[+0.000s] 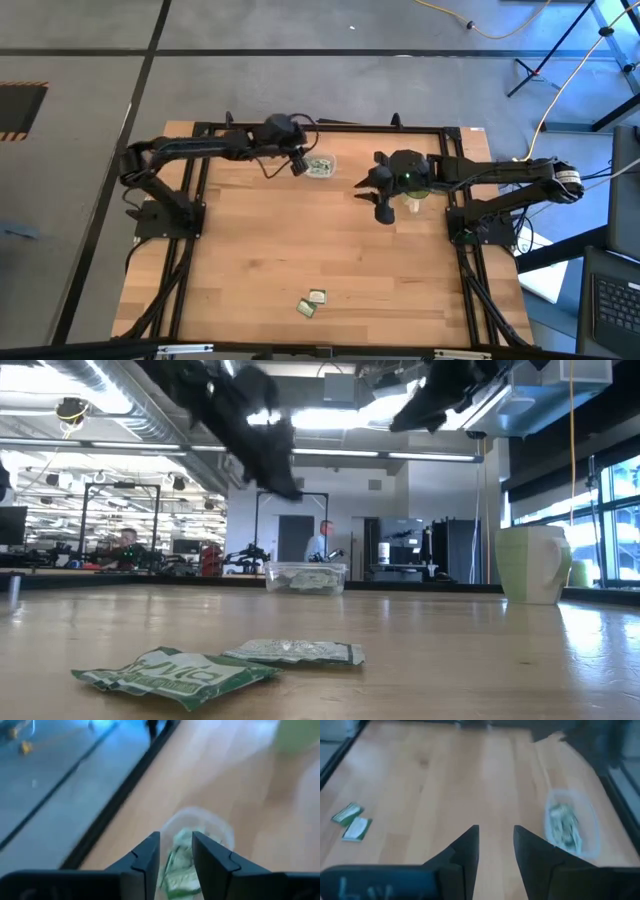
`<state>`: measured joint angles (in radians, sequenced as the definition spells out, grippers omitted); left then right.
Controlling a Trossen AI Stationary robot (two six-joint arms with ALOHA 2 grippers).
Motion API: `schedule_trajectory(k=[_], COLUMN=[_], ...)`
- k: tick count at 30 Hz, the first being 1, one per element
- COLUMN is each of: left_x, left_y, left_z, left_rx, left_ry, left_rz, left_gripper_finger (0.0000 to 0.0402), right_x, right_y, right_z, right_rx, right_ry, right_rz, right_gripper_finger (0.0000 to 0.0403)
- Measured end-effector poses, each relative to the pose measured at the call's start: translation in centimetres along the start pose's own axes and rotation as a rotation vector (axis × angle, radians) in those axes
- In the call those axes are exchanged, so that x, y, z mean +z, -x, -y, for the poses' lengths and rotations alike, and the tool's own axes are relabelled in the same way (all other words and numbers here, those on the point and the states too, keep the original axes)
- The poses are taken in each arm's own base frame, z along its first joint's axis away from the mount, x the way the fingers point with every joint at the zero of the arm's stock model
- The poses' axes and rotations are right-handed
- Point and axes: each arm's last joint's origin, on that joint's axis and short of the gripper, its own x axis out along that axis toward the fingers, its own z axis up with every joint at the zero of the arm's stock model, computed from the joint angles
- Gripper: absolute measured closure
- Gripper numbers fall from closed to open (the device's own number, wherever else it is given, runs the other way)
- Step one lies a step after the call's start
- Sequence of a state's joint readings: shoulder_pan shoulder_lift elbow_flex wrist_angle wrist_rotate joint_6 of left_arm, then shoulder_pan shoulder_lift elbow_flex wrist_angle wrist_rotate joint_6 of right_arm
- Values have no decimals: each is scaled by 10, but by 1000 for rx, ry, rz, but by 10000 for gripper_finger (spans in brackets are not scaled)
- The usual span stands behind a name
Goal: Pick and place items into bin
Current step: Put the top white stevia packet into the bin
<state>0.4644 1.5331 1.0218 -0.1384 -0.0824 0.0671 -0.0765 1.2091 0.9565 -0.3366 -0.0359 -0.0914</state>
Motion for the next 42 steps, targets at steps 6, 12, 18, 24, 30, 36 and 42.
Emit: schedule_trajectory(k=[6, 12, 18, 24, 30, 36, 42], left_x=[21, -5, -59, -98, -112, -112, -109], left_y=[59, 102, 119, 120, 120, 122, 124], left_z=[14, 42, 63, 71, 73, 76, 75], left_rx=[-132, -315, -379, -361, -396, -416, -418], left_ry=[-40, -77, -58, -31, 38, 30, 38], left_rz=[248, 512, 575, 625, 593, 613, 643], left_gripper_finger=[295, 303, 309, 314, 315, 316, 316], right_x=[14, 15, 7, -9, -28, -39, -42], right_y=[-9, -51, -105, -151, -173, -184, -193], right_z=[-35, -86, -135, -171, -200, -216, -220], right_rx=[70, 157, 246, 296, 378, 390, 391], right_ry=[178, 326, 396, 424, 433, 410, 390], right_rz=[29, -52, -106, -196, -327, -354, -327], right_gripper_finger=[279, 279, 279, 279, 279, 279, 280])
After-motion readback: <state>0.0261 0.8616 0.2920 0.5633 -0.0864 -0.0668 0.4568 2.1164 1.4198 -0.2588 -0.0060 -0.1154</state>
